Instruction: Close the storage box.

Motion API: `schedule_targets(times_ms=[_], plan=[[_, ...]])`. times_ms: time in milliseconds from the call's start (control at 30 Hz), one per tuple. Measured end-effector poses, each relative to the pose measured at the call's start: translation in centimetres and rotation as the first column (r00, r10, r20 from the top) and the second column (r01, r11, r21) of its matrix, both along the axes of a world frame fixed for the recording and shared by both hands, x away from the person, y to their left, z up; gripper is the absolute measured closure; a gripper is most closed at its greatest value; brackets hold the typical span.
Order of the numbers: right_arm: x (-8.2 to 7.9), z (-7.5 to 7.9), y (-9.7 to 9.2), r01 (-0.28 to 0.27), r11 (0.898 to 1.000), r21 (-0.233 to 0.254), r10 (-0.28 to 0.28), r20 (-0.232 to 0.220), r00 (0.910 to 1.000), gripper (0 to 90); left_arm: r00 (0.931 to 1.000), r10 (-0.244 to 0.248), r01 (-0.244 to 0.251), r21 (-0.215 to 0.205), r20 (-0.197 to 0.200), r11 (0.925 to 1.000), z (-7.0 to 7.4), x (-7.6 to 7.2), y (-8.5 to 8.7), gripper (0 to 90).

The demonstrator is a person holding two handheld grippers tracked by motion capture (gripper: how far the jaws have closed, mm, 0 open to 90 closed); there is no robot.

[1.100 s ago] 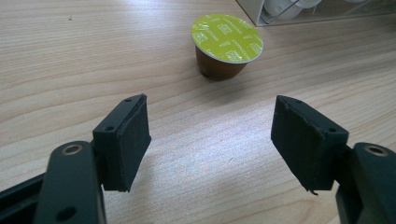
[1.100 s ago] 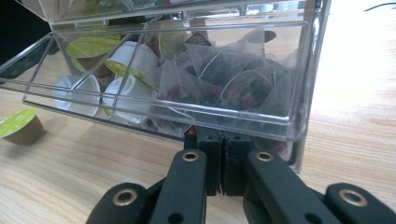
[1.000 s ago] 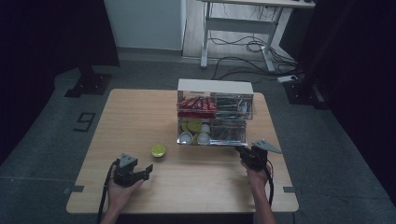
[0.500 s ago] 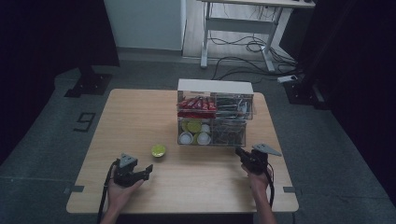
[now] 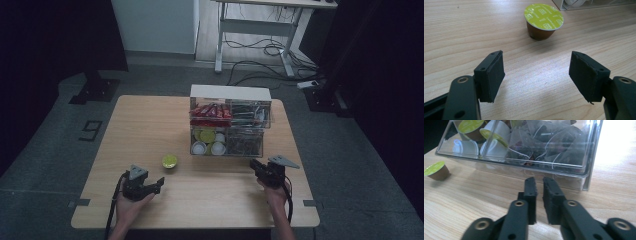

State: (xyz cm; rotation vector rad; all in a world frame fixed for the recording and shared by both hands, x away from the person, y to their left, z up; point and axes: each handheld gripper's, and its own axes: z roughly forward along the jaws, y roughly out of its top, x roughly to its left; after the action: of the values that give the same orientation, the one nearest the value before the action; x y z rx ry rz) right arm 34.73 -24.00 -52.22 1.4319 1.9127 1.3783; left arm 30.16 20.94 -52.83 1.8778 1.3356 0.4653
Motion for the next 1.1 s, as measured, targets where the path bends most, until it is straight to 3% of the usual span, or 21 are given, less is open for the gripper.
schedule_targets(times_ms=[67,100,300,500,800,1100], plan=[[-0.1,0.0,0.0,-0.002,1.000,-0.004,0.002,0.008,1.0000,71.5,1.0000,0.000,0.000,-0.001,0.000,1.0000,0.0,0.0,0.0,28.5],[-0.2,-0.1,0.2,0.005,1.000,-0.016,-0.005,0.028,0.9996,62.9,1.0000,0.001,-0.001,0.001,-0.001,1.0000,0.0,0.0,0.1,28.5],[-0.9,-0.6,0.1,-0.006,1.000,-0.020,0.007,0.037,0.9993,52.1,1.0000,0.002,-0.002,-0.001,-0.001,1.0000,0.0,0.0,0.1,28.4],[-1.8,-1.5,-0.6,-0.017,0.999,-0.029,0.018,0.020,0.9996,49.4,1.0000,-0.006,0.006,-0.002,-0.007,1.0000,0.0,-0.1,0.1,28.4],[-4.1,-2.6,-3.1,0.017,0.996,-0.093,-0.017,-0.003,0.9998,47.7,0.9997,-0.014,0.014,0.001,-0.019,0.9999,-0.1,0.0,0.2,28.4],[-4.6,-2.9,-4.6,0.039,0.994,-0.104,-0.040,-0.011,0.9991,46.7,0.9995,-0.018,0.018,0.007,-0.028,0.9998,-0.2,0.1,0.2,28.4]])
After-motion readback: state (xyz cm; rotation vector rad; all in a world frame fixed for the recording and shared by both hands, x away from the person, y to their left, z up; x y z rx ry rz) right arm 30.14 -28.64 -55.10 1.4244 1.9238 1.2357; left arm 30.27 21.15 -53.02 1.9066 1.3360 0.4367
